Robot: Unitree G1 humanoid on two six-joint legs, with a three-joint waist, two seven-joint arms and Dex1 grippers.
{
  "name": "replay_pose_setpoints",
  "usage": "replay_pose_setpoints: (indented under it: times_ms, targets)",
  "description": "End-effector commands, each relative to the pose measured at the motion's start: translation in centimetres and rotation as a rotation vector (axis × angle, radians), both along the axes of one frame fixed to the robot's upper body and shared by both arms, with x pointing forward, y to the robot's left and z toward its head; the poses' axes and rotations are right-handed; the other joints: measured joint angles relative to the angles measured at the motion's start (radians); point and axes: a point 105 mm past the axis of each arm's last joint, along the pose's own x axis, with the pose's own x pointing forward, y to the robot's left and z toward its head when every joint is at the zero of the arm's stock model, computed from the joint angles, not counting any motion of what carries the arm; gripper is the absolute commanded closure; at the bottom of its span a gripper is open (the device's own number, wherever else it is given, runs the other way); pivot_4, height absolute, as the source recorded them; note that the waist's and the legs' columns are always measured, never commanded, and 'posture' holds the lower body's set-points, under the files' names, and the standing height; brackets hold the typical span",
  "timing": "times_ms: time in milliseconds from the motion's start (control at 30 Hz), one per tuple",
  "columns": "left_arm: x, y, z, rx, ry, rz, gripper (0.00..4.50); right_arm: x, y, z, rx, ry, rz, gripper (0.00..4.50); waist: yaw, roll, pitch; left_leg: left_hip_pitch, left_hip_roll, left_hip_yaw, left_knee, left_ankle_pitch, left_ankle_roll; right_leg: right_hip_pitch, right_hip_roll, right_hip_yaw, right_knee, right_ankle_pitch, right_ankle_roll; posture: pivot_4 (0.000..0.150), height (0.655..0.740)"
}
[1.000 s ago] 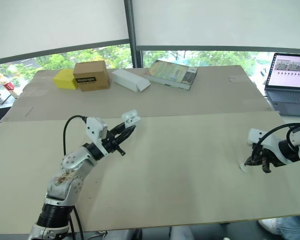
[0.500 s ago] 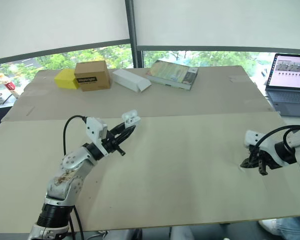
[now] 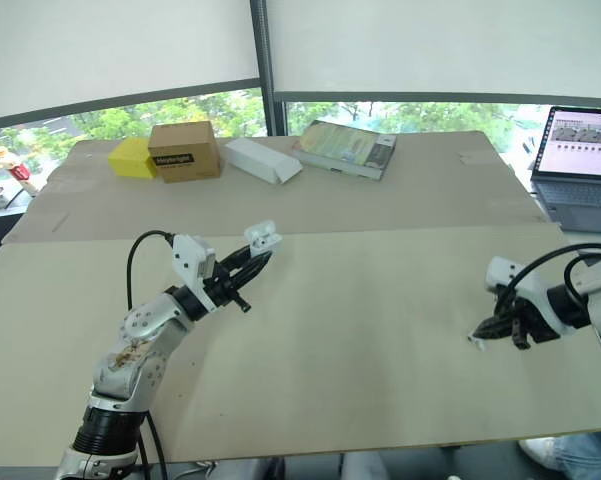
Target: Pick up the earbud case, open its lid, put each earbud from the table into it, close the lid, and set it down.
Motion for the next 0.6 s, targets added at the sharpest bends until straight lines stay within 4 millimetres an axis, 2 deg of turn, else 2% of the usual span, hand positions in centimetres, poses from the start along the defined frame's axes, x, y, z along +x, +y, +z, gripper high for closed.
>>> replay_pose_setpoints:
  times_ms: [33,67,100,167,267,367,500,600]
  targets:
    - [-0.2,-0.1,1.2,0.000,-0.057,-0.009,3.95,0.5,0.8,3.4,0.065,-0.063,-0.014,4.49,0.001,0.000,0.000,0.000,0.000,0.000,0.000,0.000,0.000,0.000,0.000,0.000,0.000,0.000,0.000,0.150,0.7400]
    - [-0.2,0.0,1.2,0.000,-0.056,-0.008,3.95,0.4,1.3,3.7,0.078,-0.061,-0.019,4.49,0.002,0.000,0.000,0.000,0.000,0.000,0.000,0.000,0.000,0.000,0.000,0.000,0.000,0.000,0.000,0.150,0.7400]
    - [-0.2,0.0,1.2,0.000,-0.056,-0.007,3.95,0.3,1.6,3.8,0.086,-0.055,-0.027,4.21,0.002,0.000,0.000,0.000,0.000,0.000,0.000,0.000,0.000,0.000,0.000,0.000,0.000,0.000,0.000,0.150,0.7400]
    - [-0.2,0.0,1.1,0.000,-0.056,-0.006,3.95,0.0,2.1,3.8,0.092,-0.049,-0.038,3.64,0.004,0.000,0.000,-0.001,0.000,-0.001,0.000,0.000,0.000,0.000,0.000,0.000,0.000,0.000,0.000,0.150,0.7400]
    - [-0.3,0.0,1.1,-0.002,-0.054,-0.002,3.95,-0.9,2.1,2.7,0.042,-0.028,-0.071,2.49,0.012,0.000,0.000,-0.002,0.000,-0.002,0.000,0.000,0.000,0.000,0.000,-0.001,0.000,0.000,0.000,0.150,0.7400]
    - [-0.4,0.0,0.9,-0.003,-0.050,-0.002,3.95,-1.1,1.3,1.9,0.002,-0.046,-0.140,1.56,0.012,0.000,0.000,-0.002,0.000,-0.002,0.001,0.000,0.001,0.000,-0.001,-0.001,0.000,0.000,0.000,0.150,0.7400]
    - [-0.5,-0.1,0.8,-0.004,-0.045,-0.002,3.95,0.0,-0.4,1.4,-0.043,-0.137,-0.298,0.09,0.005,0.000,0.000,-0.001,-0.001,-0.001,0.002,0.000,0.001,0.000,-0.001,-0.001,0.000,0.000,0.000,0.150,0.7400]
    - [-0.5,-0.1,0.8,-0.005,-0.043,-0.003,3.95,-0.5,-0.5,0.7,-0.028,-0.113,-0.362,0.03,0.004,0.000,0.000,-0.001,0.000,-0.001,0.001,0.000,0.000,0.000,0.000,-0.001,0.000,0.000,0.000,0.150,0.7400]
